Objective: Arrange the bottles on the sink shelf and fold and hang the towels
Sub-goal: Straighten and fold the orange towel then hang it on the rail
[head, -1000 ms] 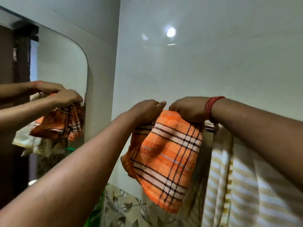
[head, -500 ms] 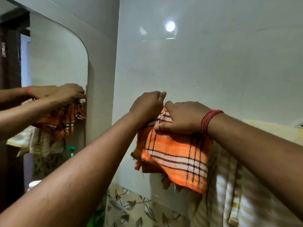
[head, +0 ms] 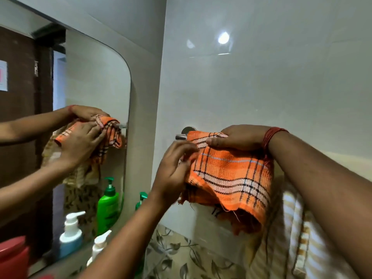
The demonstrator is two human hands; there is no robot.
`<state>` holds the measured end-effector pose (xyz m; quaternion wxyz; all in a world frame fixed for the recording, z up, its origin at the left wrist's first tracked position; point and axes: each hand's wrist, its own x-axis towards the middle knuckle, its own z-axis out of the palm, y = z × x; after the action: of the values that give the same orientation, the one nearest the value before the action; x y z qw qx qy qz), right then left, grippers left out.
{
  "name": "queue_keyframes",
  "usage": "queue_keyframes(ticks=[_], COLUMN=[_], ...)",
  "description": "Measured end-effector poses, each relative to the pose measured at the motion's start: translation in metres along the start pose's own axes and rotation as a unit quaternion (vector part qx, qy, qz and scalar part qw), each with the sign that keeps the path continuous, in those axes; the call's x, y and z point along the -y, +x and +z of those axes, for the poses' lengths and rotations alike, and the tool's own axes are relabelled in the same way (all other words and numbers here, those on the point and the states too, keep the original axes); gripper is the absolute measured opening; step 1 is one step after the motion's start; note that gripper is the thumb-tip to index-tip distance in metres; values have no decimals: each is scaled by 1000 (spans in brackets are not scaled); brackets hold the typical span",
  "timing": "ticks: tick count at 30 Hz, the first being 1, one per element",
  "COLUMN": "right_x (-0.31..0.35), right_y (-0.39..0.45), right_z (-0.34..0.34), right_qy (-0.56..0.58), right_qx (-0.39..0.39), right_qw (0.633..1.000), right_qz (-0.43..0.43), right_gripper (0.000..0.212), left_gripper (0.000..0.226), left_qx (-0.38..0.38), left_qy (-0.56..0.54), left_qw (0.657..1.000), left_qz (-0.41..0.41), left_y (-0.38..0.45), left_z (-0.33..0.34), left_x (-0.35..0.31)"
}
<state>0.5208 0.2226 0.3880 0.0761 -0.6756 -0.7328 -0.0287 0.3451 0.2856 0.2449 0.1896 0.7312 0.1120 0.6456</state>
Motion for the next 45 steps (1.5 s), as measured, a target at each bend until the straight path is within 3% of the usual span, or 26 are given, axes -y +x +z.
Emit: queue_keyframes(ticks=[4,8,11,14,18,23,27,30,32,34,36,38,41,45], right_x=[2,2,3,2,2,1,-2,-2,0,5,10,13,4,-16], right_y=[-1,0,-1,0,1,3,6,7,7,5,-1,-12,-27,-41], right_z=[-1,1,1,2,3,4,5,7,8,9,14,25,39,29], right_qy=[4,15,19,7,-1,4,1,-12,-32,-76,-148,-207,-250,-240], right_qx=[-11,-18,-20,-26,-40,-44,-47,-56,-63,-78,-122,-191,-242,-182], right_qw=[1000,999,999,999,999,998,998,997,996,992,980,959,937,953], right_qz=[17,29,35,39,32,42,51,48,52,59,55,28,5,40], right_gripper=[90,89,88,81,84,83,78,70,68,67,58,49,55,72], left_gripper=[46,14,10,23,29,28,29,32,28,26,40,57,73,69], left_qx=[8,-8,-100,-216,-222,-318,-346,-298,-206,-84,34,93,99,101], left_qy=[-38,49,55,12,21,-30,-83,-18,49,107,192,293,361,361], left_qw=[997,998,986,957,949,912,891,945,977,990,981,951,924,920], left_qz=[-67,-49,-118,-195,-223,-258,-281,-136,-20,23,25,46,83,118], left_y=[-51,-60,-62,-77,-102,-105,-100,-88,-65,-29,2,22,37,43], left_z=[-2,1,0,-3,5,9,8,2,4,12,24,30,26,15], left_x=[14,18,13,7,-7,-7,-12,-26,-30,-30,-18,8,41,56])
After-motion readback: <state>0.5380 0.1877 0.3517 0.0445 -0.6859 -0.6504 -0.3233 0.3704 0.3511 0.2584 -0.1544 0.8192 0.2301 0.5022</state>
